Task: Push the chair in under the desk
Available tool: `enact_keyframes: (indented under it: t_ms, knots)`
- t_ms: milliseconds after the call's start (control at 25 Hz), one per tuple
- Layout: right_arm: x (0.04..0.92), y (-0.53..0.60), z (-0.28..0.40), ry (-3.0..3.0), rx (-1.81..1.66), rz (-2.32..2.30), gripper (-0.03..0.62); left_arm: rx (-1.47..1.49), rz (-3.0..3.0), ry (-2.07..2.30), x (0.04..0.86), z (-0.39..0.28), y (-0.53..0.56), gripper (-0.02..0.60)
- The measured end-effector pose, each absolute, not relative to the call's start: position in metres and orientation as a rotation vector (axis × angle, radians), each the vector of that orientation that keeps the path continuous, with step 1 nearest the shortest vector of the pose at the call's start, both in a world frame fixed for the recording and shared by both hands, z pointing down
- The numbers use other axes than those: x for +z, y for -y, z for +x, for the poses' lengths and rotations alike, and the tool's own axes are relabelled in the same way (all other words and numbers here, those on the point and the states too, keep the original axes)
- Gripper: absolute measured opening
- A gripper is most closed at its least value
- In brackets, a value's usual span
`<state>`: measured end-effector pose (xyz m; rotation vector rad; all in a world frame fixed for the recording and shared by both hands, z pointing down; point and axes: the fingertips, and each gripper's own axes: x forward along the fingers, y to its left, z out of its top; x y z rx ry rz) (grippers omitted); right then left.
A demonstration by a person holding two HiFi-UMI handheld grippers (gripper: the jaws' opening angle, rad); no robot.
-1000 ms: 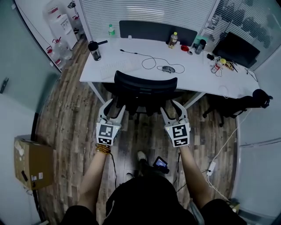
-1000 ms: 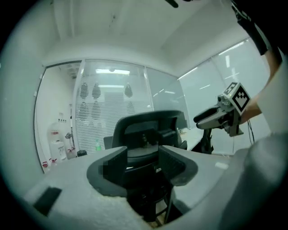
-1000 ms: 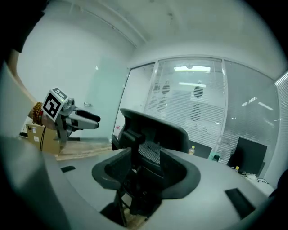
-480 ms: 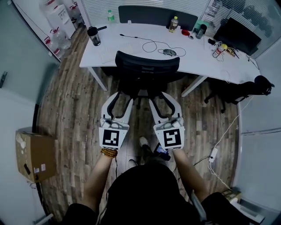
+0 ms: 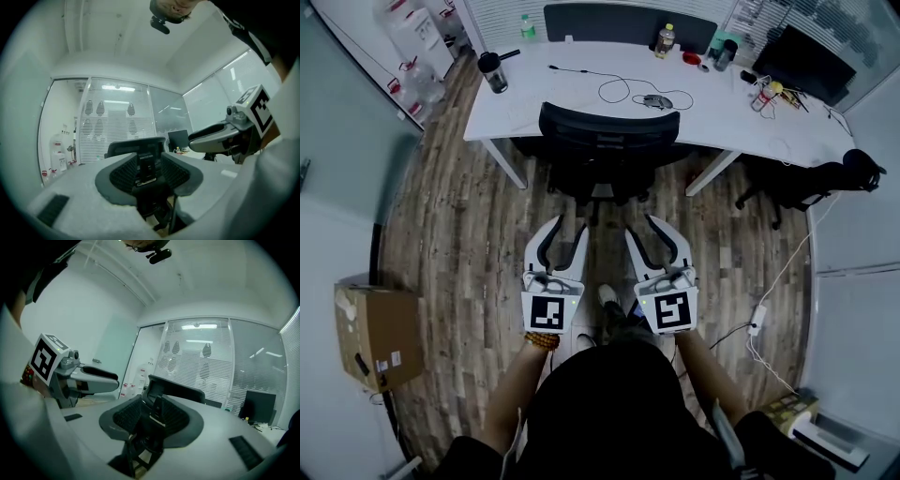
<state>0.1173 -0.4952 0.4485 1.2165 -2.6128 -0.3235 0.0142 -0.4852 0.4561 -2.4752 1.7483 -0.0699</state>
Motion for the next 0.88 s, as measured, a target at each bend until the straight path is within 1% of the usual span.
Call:
enact_keyframes:
  t_ms: [280,560,640,760,880]
  knots:
    - [0.467,0.5,0.141,2.568,-0.268,1.258,0.118,-0.142,-2.502,-1.747,0.476,0.021,0.485,0.144]
    - [0.475,0.51,0.144,2.577,-0.254,1.249,0.101,-0.185,-2.494,-1.73,0.483,0.031,0.494,0.135]
    - [0.478,0.515,0.146,2.573,-0.266,1.245,0.076,-0.212,-2.468,-1.703,0.484,0.033,0.497,0.129]
    - [0.484,0.522,0.15,2.56,-0.269,1.241,0.006,-0.187,-2.479,-1.756,0.488,0.033,0.5,0.124]
    - [0.49,0.533,0.151,2.562,-0.253,1.221,0.0,-0.211,-2.468,-1.796,0.492,0.029,0.504,0.111]
